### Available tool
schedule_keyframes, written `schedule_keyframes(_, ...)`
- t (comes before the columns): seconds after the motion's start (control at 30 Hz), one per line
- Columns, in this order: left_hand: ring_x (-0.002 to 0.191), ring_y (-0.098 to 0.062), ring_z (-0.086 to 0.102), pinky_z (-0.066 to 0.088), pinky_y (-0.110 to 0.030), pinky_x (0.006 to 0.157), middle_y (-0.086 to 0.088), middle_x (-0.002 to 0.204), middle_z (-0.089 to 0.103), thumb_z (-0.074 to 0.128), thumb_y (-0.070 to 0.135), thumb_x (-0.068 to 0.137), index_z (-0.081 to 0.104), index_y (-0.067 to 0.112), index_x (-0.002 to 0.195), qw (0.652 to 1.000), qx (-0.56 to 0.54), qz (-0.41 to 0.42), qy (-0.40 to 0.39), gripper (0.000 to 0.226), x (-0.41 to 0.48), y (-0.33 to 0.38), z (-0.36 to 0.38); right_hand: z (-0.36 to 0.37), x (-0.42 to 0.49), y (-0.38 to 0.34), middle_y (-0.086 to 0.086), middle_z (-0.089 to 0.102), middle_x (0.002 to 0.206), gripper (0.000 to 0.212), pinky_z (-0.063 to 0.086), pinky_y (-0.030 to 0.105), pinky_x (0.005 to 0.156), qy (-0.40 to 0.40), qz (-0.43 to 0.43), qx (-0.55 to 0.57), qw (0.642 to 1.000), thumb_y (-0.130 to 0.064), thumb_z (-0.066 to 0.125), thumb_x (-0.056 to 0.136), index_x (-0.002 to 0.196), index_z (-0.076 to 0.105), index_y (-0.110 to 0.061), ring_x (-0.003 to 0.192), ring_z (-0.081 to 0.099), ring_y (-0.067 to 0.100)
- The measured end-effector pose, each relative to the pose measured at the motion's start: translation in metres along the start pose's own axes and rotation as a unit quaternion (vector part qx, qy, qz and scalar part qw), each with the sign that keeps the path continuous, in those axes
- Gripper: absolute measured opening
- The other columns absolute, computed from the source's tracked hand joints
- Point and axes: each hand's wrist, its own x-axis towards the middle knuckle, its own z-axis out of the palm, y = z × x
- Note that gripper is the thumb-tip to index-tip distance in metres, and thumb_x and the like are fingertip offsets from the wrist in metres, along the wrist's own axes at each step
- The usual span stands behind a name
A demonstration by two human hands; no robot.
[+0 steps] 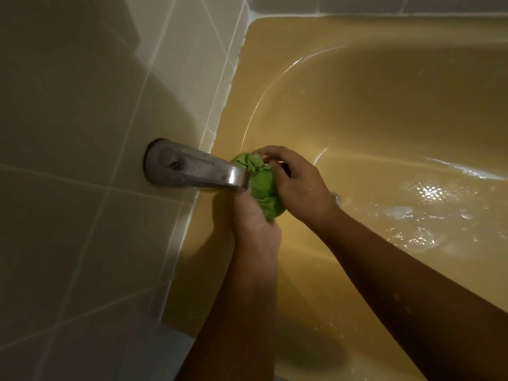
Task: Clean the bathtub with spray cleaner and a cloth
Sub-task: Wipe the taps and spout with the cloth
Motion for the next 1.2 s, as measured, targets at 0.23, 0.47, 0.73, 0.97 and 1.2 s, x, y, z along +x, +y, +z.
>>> schedule_keyframes(0.23, 0.107, -0.007, 0.071, 0.059, -0.029, 0.089, 0.004, 0.124, 0.07, 0.049, 0.055, 0.103, 0.064, 0.028, 0.131, 0.984, 0.158, 0.074, 0.014, 0.042, -0.029, -0.011, 0.003, -0.001, -0.005, 0.0, -0.017, 0.073, 0.111, 0.024, 0.049, 0.023, 0.09, -0.008, 0.067, 0.029, 0.997, -0.048, 0.054, 0.104, 0.114, 0.073, -0.039, 0.101, 0.065, 0.0)
schedule_keyframes(0.47, 0.086, 0.0, 0.07, 0.058, -0.026, 0.076, 0.014, 0.099, 0.066, 0.05, 0.06, 0.101, 0.049, 0.048, 0.102, 0.967, 0.231, 0.105, 0.013, 0.012, -0.03, -0.005, 0.004, 0.009, -0.005, 0.001, 0.002, 0.06, 0.065, 0.042, 0.047, 0.035, 0.067, 0.062, 0.096, 0.099, 0.988, -0.037, 0.057, 0.098, 0.073, 0.064, -0.005, 0.061, 0.055, 0.013)
schedule_keyframes(0.73, 0.11, -0.016, 0.067, 0.055, -0.047, 0.099, 0.006, 0.123, 0.069, 0.049, 0.072, 0.094, 0.058, 0.039, 0.14, 0.971, 0.232, 0.058, 0.022, 0.058, -0.024, 0.001, 0.0, 0.002, 0.001, -0.023, -0.01, 0.063, 0.058, 0.054, 0.045, 0.025, 0.06, -0.014, 0.171, 0.146, 0.974, -0.034, 0.039, 0.106, 0.06, 0.066, -0.023, 0.056, 0.057, 0.006)
schedule_keyframes(0.97, 0.116, -0.012, 0.068, 0.059, -0.032, 0.089, 0.008, 0.13, 0.069, 0.046, 0.043, 0.108, 0.064, 0.039, 0.135, 0.969, 0.203, 0.14, -0.013, 0.033, -0.017, 0.003, -0.006, 0.012, -0.029, 0.014, -0.01, 0.061, 0.122, 0.024, 0.056, 0.046, 0.096, 0.065, -0.016, 0.073, 0.995, -0.046, 0.051, 0.104, 0.124, 0.062, -0.036, 0.114, 0.062, 0.011)
schedule_keyframes(1.2, 0.091, -0.017, 0.076, 0.06, -0.03, 0.076, -0.001, 0.096, 0.079, 0.058, 0.021, 0.104, 0.072, 0.014, 0.116, 0.977, 0.147, 0.146, 0.059, 0.02, -0.015, 0.001, -0.008, 0.03, -0.017, 0.001, -0.011, 0.069, 0.123, 0.034, 0.05, 0.034, 0.104, -0.002, 0.048, 0.063, 0.997, -0.048, 0.044, 0.108, 0.129, 0.065, -0.032, 0.114, 0.063, 0.005)
